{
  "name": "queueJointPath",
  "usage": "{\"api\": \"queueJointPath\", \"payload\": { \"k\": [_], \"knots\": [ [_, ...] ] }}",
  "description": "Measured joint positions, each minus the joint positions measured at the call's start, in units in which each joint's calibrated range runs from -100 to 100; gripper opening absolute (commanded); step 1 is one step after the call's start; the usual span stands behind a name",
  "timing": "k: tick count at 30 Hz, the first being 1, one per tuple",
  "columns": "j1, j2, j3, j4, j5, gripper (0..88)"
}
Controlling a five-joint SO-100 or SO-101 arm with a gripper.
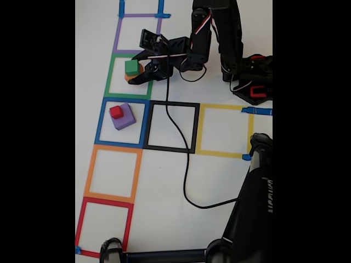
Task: Tower of hanoi
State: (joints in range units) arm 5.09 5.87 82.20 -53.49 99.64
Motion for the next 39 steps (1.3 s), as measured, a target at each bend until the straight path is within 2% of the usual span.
{"api": "queueJointPath", "payload": {
  "k": [4,20,31,39],
  "knots": [
    [-0.47,0.08,-0.18,0.00,0.00,7.4],
    [-1.87,-0.59,-0.71,0.00,0.00,4.4],
    [-4.45,-16.55,0.62,10.16,0.00,3.7],
    [-2.69,-34.02,0.71,31.20,0.00,3.3]
  ]
}}
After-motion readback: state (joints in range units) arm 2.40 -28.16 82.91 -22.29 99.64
